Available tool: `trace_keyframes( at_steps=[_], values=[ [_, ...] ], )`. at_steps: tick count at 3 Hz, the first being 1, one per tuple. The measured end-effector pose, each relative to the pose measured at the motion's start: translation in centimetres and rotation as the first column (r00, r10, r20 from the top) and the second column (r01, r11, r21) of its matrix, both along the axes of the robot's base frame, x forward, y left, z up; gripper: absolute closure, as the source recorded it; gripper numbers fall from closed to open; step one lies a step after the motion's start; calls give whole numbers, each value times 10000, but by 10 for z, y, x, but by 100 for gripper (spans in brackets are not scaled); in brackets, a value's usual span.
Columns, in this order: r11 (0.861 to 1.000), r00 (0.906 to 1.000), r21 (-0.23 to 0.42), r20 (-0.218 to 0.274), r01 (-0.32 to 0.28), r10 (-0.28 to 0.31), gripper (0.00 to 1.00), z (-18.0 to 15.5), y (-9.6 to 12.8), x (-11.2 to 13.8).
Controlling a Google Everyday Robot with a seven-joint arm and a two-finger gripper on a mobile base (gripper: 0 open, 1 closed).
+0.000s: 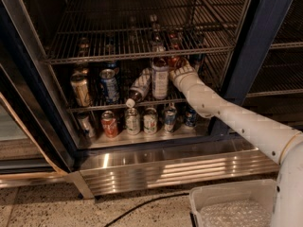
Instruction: Pick coke can from middle shelf of fridge
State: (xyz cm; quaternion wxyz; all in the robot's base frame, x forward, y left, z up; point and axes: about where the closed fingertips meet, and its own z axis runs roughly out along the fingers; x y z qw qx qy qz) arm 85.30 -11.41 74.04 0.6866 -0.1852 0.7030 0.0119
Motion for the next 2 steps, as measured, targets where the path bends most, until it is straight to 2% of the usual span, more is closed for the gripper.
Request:
trace_keyframes(
  at_steps=[1,2],
  values=[
    [9996,9999,280,72,81,-83,100,4,-4,-1],
    [9958,9992,900,327,177,-207,100,17,-17,-9]
  ],
)
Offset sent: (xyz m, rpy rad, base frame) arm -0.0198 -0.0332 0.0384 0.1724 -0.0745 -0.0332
